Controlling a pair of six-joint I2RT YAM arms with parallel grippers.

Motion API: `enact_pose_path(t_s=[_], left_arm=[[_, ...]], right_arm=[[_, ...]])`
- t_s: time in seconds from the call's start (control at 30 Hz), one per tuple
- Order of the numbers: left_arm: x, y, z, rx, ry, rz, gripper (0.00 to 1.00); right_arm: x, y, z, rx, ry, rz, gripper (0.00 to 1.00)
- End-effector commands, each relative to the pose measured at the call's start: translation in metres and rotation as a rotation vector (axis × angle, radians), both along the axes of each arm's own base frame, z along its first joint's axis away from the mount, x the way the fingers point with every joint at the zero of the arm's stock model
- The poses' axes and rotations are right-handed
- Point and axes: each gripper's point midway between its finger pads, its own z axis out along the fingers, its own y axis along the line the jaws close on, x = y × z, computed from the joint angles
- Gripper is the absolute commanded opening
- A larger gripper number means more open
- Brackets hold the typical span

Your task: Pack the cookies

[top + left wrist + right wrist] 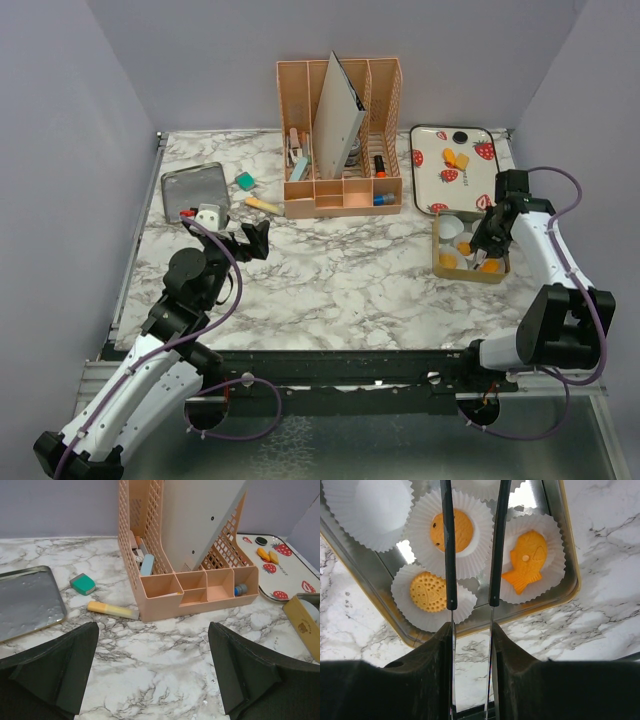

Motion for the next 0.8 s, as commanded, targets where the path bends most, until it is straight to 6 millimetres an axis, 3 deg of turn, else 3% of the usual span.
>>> enact_pose_path(t_s=[0.0, 0.23, 0.77], left_arm=[[0.000, -0.001, -0.006, 0.012, 0.008, -0.001, 0.99], [0.001, -0.001, -0.007, 0.016, 0.014, -0.002, 0.99], [0.002, -0.002, -0.009, 0.021, 0.020, -0.005, 0.99]], right_arm=[[0.003, -0.012, -0.008, -0.045, -0.003, -0.045, 0.27], [0.010, -0.011, -0.017, -0.033, -0.011, -0.046, 0.28], [0.006, -0.006, -0.021, -0.006, 0.006, -0.030, 0.41]])
